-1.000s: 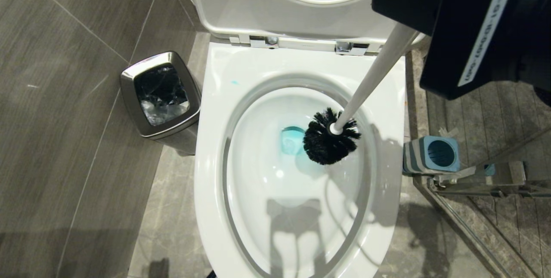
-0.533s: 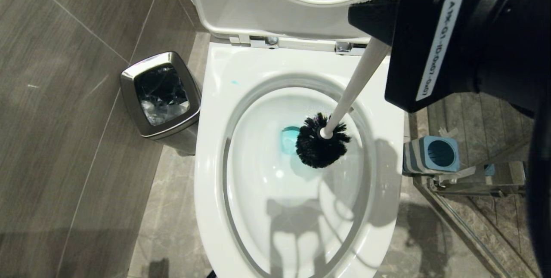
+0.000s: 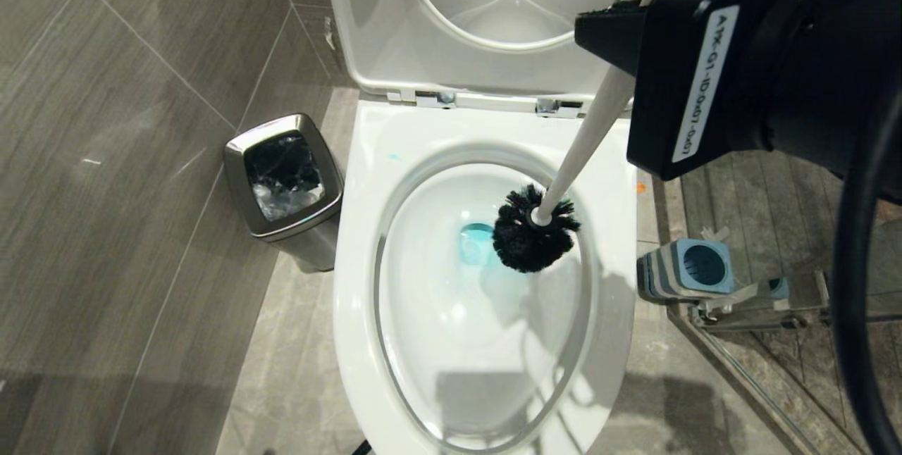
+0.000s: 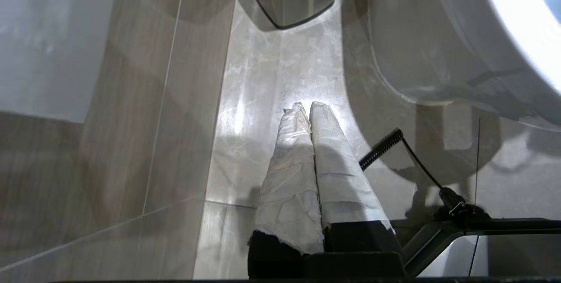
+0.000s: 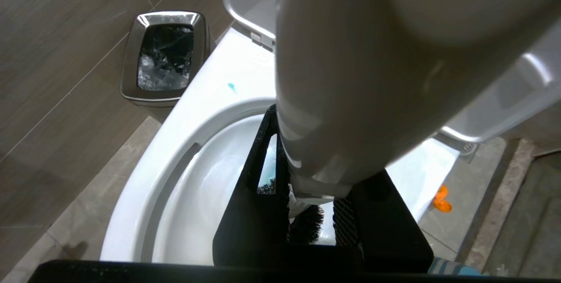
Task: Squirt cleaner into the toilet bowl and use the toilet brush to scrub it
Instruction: Scrub the toilet bowl
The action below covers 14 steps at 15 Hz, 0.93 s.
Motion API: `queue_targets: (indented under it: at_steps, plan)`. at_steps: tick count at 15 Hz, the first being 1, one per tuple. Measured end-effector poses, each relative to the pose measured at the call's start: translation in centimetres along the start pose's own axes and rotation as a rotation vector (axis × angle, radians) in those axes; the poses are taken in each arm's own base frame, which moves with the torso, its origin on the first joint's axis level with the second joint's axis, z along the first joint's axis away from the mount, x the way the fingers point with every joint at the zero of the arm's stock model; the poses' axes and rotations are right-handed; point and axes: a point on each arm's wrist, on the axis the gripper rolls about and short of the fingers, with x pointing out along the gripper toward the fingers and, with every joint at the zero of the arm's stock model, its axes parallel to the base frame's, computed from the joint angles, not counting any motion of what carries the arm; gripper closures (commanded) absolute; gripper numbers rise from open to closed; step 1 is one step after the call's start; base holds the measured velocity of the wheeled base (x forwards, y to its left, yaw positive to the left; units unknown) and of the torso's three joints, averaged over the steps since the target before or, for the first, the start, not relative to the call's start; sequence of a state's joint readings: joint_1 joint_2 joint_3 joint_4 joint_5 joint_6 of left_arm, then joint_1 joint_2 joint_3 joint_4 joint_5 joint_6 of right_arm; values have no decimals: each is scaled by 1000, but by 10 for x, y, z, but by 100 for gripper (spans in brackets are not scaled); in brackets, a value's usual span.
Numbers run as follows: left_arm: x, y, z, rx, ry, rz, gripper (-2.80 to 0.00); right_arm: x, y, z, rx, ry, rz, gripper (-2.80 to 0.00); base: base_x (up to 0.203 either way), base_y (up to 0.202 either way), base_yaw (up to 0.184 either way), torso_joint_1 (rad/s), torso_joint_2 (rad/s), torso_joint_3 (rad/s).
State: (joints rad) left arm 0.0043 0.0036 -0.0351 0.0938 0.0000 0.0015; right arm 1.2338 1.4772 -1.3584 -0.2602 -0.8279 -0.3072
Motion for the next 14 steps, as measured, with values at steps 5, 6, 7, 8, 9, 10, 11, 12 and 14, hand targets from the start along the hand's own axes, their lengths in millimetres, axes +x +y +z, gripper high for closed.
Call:
queue_targets:
  at_steps: [5, 6, 7, 8, 9, 10, 11, 12, 14]
  plan:
    - [0, 0, 0, -1, 0, 0, 0, 1, 0, -7, 29, 15, 9, 0, 0, 0, 0, 3, 2, 192]
    - [0, 0, 0, -1, 0, 0, 0, 3, 0, -10, 25, 16, 25, 0, 0, 0, 0, -1, 2, 87]
    - [0, 0, 0, -2, 0, 0, 0, 8, -1, -12, 20, 18, 33, 0, 0, 0, 0, 4, -1, 60]
    - [0, 0, 0, -2, 0, 1, 0, 14, -3, -15, 22, 21, 36, 0, 0, 0, 0, -1, 2, 28]
    - [0, 0, 0, -2, -1, 1, 0, 22, -6, -20, 33, 27, 42, 0, 0, 0, 0, 0, 0, 0]
    - [0, 0, 0, -2, -1, 1, 0, 33, -9, -25, 53, 36, 41, 0, 0, 0, 0, 0, 0, 0]
    - [0, 0, 0, -2, -1, 1, 0, 46, -12, -32, 76, 50, 42, 0, 0, 0, 0, 0, 0, 0]
    - [0, 0, 0, -2, -1, 1, 0, 60, -14, -39, 100, 63, 45, 0, 0, 0, 0, 0, 0, 0]
    - [0, 0, 0, -1, -1, 1, 0, 88, -18, -52, 145, 87, 51, 0, 0, 0, 0, 0, 0, 0]
